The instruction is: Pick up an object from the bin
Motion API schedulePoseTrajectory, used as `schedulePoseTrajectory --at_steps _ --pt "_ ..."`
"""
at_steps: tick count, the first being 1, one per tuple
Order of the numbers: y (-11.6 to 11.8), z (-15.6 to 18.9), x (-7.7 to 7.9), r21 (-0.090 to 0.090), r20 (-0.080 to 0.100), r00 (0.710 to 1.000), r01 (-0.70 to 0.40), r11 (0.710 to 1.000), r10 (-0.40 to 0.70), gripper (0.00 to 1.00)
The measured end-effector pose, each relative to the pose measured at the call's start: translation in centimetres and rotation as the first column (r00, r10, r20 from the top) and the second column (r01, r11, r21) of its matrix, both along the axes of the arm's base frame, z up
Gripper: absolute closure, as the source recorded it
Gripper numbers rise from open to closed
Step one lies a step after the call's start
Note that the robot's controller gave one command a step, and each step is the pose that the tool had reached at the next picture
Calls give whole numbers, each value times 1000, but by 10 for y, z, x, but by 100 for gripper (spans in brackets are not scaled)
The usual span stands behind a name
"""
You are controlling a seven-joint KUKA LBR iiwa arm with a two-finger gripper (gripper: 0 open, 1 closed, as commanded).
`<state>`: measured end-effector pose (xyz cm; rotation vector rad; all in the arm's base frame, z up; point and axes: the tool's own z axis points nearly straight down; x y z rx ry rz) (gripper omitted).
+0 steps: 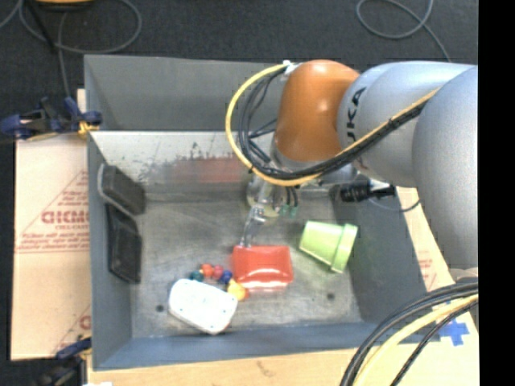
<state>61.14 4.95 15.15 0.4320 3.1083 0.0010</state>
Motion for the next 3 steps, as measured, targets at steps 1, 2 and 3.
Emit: schedulePoseTrajectory --at_steps 1,2,3 --pt "-17 -28 -20 0 8 998 -59 998 59 0" --pt "-55 -69 -27 -1 -1 998 -63 998 63 100" --pt "-55 -69 -27 0 -1 998 -63 998 63 100"
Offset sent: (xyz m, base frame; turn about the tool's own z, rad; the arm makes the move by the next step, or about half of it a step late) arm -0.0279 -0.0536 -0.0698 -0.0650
